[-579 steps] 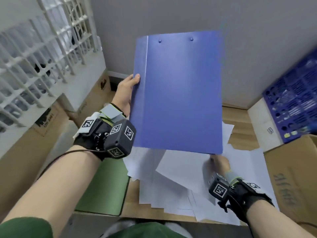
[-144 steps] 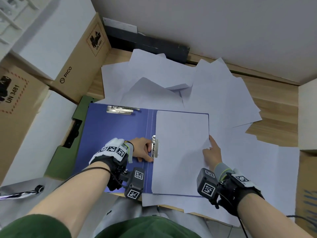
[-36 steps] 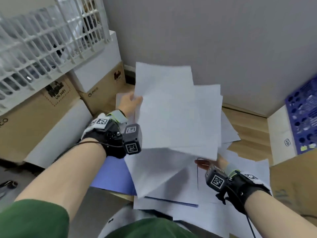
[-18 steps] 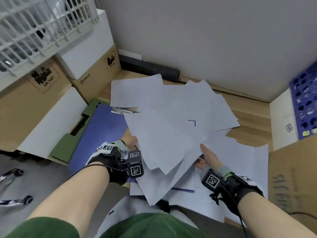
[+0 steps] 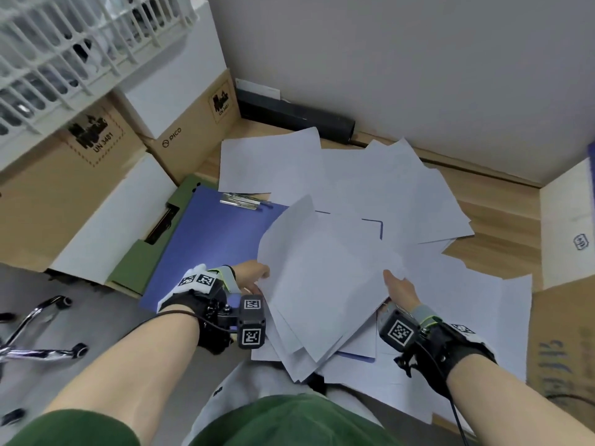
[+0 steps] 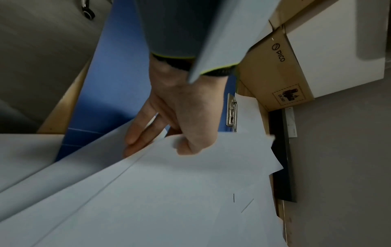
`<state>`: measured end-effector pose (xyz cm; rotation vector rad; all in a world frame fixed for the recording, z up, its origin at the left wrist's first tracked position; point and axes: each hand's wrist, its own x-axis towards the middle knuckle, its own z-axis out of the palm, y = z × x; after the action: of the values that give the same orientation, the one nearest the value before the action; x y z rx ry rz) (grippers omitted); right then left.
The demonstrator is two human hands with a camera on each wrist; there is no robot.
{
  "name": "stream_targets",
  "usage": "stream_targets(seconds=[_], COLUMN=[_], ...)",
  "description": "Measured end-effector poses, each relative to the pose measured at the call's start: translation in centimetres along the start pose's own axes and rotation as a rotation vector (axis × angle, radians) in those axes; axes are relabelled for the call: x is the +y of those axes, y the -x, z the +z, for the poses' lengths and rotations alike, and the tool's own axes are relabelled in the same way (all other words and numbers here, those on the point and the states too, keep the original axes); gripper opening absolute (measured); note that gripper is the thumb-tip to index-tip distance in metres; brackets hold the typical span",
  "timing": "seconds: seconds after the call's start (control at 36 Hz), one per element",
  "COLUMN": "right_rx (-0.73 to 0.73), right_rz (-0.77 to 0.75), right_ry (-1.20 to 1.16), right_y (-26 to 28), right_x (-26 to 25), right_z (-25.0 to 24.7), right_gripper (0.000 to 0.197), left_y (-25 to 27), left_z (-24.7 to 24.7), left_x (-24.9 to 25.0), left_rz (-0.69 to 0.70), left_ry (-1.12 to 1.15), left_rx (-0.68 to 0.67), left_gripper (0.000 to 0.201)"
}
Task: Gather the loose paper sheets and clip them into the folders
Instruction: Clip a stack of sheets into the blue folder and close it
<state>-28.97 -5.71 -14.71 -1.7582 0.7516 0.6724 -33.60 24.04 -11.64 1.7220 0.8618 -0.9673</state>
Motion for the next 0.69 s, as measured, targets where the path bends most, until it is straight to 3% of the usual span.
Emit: stream_targets(seconds=[0.08,0.14,0.19,0.31,0.53,0.69], right_rx=[0.017,0.027,0.025,0.020,-0.048,-0.201], right_rz=[0.010,-0.008,-0.015,-0.048,-0.108,-0.070], right_ry=[-0.008,0.023,0.039,0.047,0.018,-0.065], right_y=[-0.7,-0.8,-0.7,-1.7,-1.4,-1.0], right_x=[-0.2,-0.5,-0.9,-0.5,-2.4,-4.3], right_z=[0.2,0.3,0.2,-0.6,-0.9,0.2], right_gripper=[0.027,0.043,0.047,0.025,0.033,0.044], left_y=[0.3,-0.3,-1.2,-2.0,-2.1,-2.6], left_z=[0.1,-0.4,-1.2,-2.4,-1.8,1.1], left_x=[0.9,1.3,1.5,1.6,2.1,3.7], left_rz=[0.169,0.315,0.443,0.408,0.400,0.443], left_ry=[0.018,-0.010,-0.122,-0.147,-0.237,-0.079], left_rx=[0.015,0.221,0.383,0.431,0.225,0.186], left_gripper=[0.029,0.041,0.044,0.037,0.041,0.033])
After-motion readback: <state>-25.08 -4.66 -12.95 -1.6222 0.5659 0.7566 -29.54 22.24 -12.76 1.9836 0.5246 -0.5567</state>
